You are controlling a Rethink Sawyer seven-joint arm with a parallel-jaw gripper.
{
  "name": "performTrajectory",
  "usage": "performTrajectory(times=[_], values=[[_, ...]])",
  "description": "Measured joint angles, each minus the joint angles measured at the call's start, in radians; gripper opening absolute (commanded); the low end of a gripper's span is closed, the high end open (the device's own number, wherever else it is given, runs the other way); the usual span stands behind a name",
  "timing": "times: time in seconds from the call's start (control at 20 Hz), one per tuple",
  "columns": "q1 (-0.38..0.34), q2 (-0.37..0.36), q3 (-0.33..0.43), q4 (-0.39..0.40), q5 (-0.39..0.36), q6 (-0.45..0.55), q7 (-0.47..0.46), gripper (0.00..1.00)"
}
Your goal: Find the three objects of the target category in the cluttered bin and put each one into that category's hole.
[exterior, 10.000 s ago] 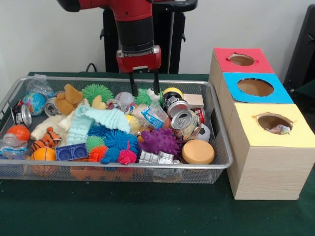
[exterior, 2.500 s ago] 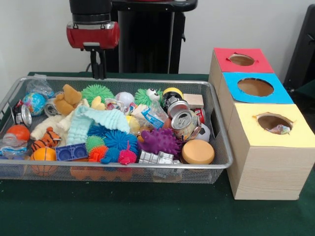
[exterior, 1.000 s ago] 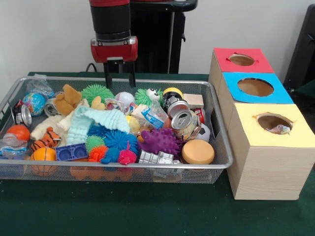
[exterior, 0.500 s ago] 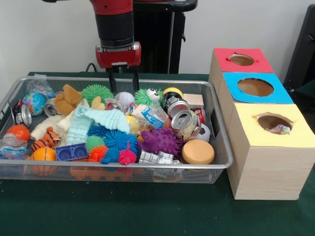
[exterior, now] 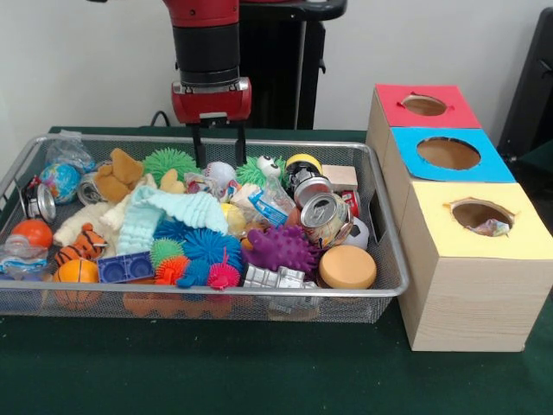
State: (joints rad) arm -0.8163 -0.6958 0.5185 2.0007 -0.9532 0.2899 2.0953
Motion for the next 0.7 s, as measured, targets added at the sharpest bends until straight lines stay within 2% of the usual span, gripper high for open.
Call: performTrajectory(times=[0.4, 0.7], values=[[0.036, -0.005, -0.056, -0.021, 0.0, -0.035, 0.0, 1.0], [0.036, -0.008, -0.066, -0.039, 0.0, -0.035, 0.0, 1.0]])
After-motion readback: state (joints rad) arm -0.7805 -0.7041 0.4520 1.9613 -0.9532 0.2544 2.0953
